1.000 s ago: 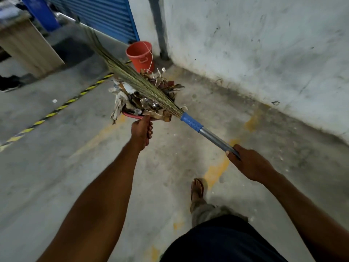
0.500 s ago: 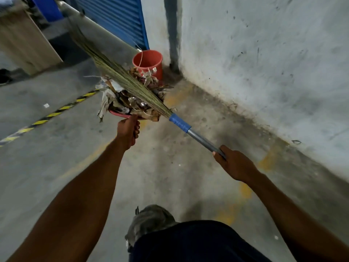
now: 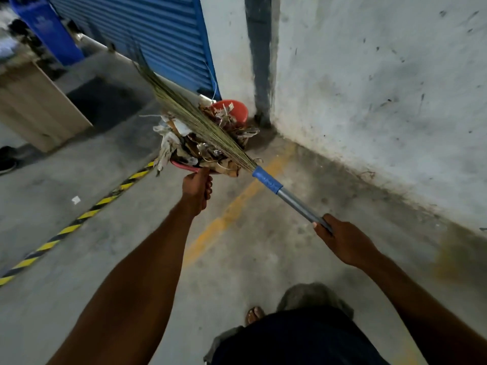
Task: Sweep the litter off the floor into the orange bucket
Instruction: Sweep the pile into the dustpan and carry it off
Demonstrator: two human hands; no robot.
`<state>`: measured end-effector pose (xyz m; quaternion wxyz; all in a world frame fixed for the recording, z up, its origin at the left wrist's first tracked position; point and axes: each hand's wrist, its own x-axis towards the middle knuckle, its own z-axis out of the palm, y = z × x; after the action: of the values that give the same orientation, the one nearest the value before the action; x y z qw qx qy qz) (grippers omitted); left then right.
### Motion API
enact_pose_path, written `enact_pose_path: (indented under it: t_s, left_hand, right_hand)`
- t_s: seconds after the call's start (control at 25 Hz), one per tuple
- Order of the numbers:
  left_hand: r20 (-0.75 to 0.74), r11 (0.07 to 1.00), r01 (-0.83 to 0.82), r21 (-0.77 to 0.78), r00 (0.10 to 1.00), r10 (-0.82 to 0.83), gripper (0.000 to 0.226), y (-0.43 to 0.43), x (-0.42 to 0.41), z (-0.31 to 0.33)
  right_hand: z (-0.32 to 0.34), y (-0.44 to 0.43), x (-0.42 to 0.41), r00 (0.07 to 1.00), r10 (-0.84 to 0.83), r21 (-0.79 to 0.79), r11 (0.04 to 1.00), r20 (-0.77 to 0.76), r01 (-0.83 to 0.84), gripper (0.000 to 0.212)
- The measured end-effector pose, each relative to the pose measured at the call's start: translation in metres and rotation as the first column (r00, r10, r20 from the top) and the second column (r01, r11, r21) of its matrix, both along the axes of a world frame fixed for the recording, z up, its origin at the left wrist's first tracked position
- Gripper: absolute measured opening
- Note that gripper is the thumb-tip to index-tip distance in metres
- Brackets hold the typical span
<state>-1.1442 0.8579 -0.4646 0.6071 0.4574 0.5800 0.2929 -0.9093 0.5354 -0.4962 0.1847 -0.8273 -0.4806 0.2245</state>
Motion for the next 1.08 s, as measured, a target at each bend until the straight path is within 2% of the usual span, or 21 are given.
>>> enact_pose_path:
  t_s: [0.16,0.56,0.76,1.08]
  left_hand:
    - [0.017,1.000,-0.001,-0.021,1.000,0.002,0.026,0.102,0.018,-0.009]
    - [-0.059,0.997,0.018,-0.081,0.998,-0.023,0.033,0.357,0.109,-0.071]
    - [-0.109,0.988,0.038,-0.150,0.993,-0.054,0.034,0.466,0.165,-0.094]
    - [-0.164,0.957,0.120,-0.266,0.972,-0.167,0.031,0.642,0.249,-0.193]
  right_hand:
    - [-0.004,0.097,0.015,0.999,-0.016,-0.014,1.000,0.028,0.017,0.042]
    - [-0.066,0.348,0.097,0.999,-0.030,-0.054,0.998,-0.046,0.027,0.032]
    - [-0.082,0.453,0.138,0.996,-0.069,-0.154,0.986,-0.057,0.060,0.032]
    - [-0.156,0.614,0.184,0.979,-0.194,-0.302,0.939,-0.064,0.166,0.029]
